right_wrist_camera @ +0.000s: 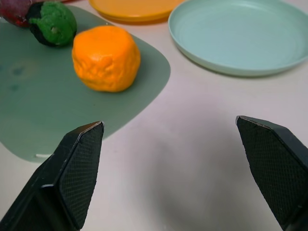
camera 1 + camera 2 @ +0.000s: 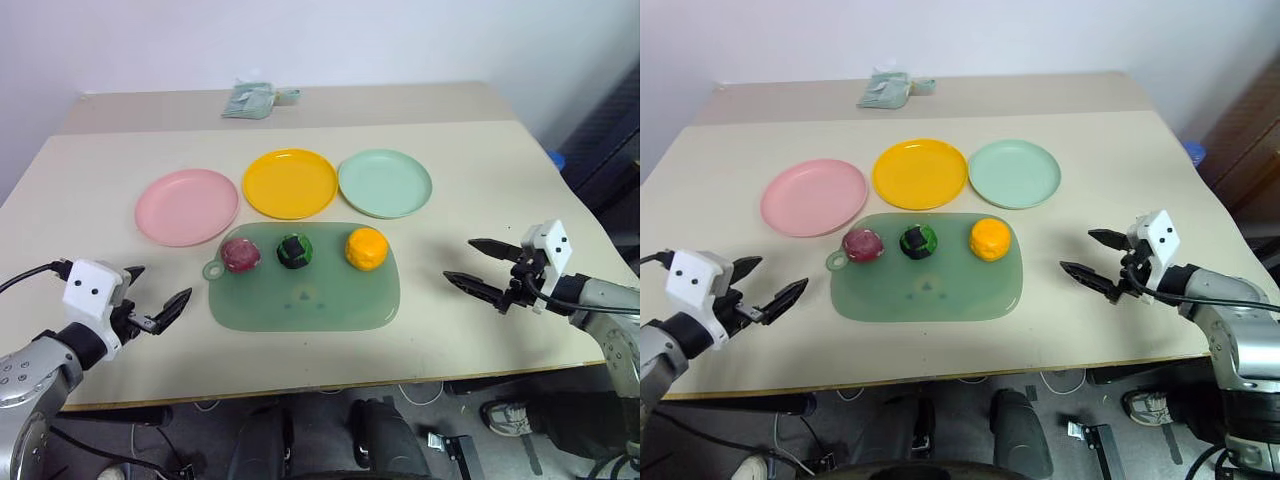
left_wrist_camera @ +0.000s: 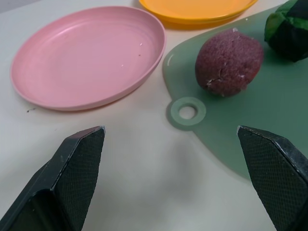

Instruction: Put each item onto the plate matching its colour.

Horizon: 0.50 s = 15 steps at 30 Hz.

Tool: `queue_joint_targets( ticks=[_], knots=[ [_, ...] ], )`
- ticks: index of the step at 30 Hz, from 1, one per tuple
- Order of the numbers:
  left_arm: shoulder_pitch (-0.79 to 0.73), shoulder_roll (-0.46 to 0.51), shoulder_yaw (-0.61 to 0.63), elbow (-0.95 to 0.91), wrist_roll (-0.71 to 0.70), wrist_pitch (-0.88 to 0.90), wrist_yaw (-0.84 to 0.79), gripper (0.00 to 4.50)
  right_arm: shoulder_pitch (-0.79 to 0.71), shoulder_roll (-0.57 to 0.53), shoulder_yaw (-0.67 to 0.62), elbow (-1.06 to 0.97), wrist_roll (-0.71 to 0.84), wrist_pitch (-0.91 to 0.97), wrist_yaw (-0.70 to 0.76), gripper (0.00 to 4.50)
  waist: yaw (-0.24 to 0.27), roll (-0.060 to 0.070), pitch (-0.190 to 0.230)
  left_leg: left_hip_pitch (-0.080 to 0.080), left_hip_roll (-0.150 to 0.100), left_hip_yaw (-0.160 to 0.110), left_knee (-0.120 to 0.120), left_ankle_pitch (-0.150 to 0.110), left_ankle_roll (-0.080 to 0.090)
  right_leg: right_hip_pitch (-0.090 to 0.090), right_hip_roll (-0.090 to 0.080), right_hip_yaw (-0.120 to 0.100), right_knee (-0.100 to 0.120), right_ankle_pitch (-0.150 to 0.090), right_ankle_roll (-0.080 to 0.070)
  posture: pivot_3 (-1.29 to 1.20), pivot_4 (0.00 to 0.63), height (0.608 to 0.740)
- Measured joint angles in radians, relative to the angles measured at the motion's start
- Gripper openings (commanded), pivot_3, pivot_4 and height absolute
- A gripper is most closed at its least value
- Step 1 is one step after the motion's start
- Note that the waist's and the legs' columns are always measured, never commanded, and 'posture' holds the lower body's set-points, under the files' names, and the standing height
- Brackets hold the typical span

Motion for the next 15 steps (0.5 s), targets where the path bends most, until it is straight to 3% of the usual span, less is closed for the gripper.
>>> queue_joint_targets(
  ticks=[15],
  knots=[
    [0.083,-0.066,0.021,0.012,0.017,-0.094,-0.010,4.50,-0.070,0.060,0.070,0.050,-0.021,-0.031,-0.018,4.47,0.002,0.000,0.000,0.000,0.000,0.000,0.000,0.000,0.000,0.001,0.000,0.000,0.000,0.000,0.000,0.00,0.150,0.740]
  ],
)
